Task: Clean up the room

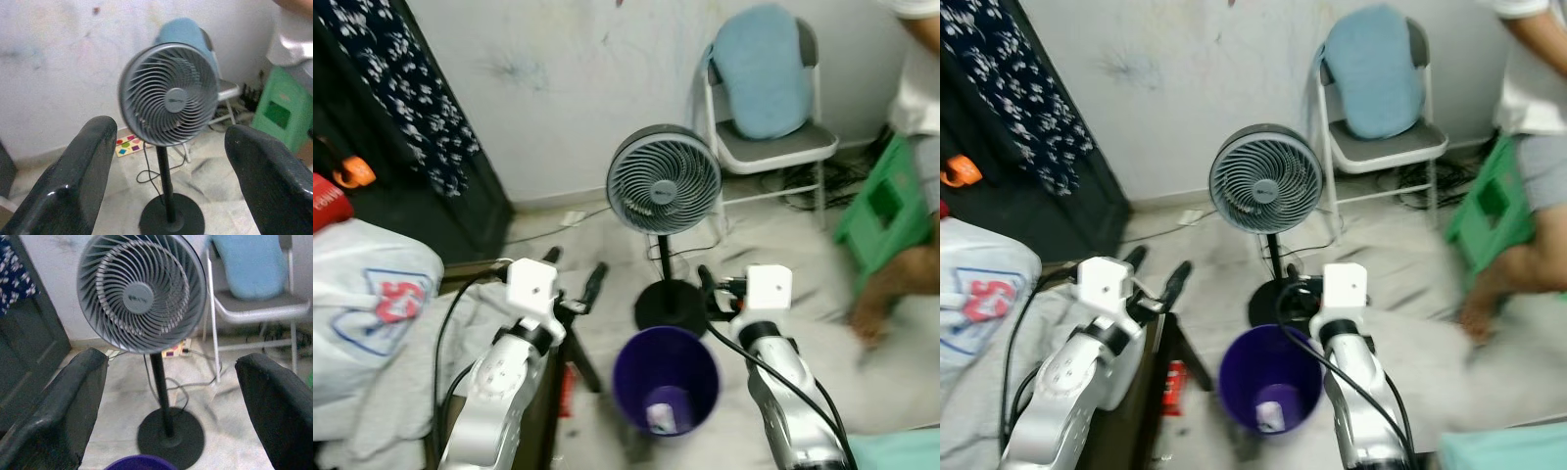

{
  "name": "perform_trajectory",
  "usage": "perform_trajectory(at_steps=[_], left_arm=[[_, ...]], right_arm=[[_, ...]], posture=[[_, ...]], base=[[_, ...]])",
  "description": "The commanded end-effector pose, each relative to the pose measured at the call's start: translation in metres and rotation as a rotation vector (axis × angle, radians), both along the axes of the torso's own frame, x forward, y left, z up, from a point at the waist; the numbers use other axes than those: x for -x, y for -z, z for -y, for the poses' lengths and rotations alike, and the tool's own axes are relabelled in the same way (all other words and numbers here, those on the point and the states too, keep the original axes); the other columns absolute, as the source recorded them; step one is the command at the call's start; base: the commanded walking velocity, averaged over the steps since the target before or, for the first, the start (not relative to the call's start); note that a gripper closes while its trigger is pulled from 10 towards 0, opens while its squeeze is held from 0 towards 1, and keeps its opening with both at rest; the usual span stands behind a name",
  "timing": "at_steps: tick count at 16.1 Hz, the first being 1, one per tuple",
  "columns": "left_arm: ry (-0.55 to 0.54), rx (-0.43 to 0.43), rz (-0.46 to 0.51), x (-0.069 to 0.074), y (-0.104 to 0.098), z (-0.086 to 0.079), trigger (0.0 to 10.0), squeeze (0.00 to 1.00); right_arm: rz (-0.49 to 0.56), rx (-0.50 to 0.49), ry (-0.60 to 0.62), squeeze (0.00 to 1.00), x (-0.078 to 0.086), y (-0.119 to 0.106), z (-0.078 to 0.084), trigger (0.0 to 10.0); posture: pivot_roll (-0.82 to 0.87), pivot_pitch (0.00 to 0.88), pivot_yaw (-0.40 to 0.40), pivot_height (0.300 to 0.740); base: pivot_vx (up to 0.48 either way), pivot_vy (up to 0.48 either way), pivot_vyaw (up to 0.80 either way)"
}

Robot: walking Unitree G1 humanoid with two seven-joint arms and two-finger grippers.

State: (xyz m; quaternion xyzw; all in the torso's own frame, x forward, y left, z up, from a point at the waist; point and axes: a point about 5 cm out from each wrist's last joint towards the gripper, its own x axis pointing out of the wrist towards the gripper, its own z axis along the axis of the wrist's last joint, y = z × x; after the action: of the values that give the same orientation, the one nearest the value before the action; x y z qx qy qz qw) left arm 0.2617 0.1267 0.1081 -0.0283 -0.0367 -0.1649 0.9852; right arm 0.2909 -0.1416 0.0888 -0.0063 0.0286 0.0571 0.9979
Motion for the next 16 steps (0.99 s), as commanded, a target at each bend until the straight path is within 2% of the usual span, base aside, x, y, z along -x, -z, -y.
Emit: perform_trajectory(at_steps=[1, 3, 8, 11, 16], left_arm=[[-0.063, -0.011, 0.010, 0.002, 0.000, -0.011, 10.0, 0.00], [-0.124, 0.002, 0.013, 0.010, 0.001, -0.015, 10.0, 0.00], [-0.190, 0.010, 0.018, 0.017, 0.001, -0.021, 10.0, 0.00], [-0.183, 0.017, 0.003, 0.020, 0.006, -0.018, 10.0, 0.00], [-0.162, 0.029, -0.006, 0.016, 0.006, -0.013, 10.0, 0.00]], right_arm=[[-0.004, 0.011, -0.059, 0.00, -0.004, 0.000, -0.011, 10.0], [-0.006, 0.032, -0.108, 0.00, -0.012, -0.001, -0.019, 10.0], [0.031, 0.056, -0.174, 0.00, -0.022, -0.009, -0.033, 10.0], [0.064, 0.044, -0.186, 0.00, -0.021, -0.014, -0.031, 10.0], [0.079, 0.040, -0.178, 0.00, -0.015, -0.013, -0.024, 10.0]], posture=[[-0.11, 0.000, 0.075, 0.740], [-0.07, 0.000, 0.029, 0.740], [-0.05, 0.000, -0.003, 0.740], [-0.07, 0.000, -0.003, 0.740], [-0.11, 0.000, 0.017, 0.740]], base=[[0.000, 0.000, 0.00], [0.000, 0.000, 0.00], [0.000, 0.000, 0.00], [0.000, 0.000, 0.00], [0.000, 0.000, 0.00]])
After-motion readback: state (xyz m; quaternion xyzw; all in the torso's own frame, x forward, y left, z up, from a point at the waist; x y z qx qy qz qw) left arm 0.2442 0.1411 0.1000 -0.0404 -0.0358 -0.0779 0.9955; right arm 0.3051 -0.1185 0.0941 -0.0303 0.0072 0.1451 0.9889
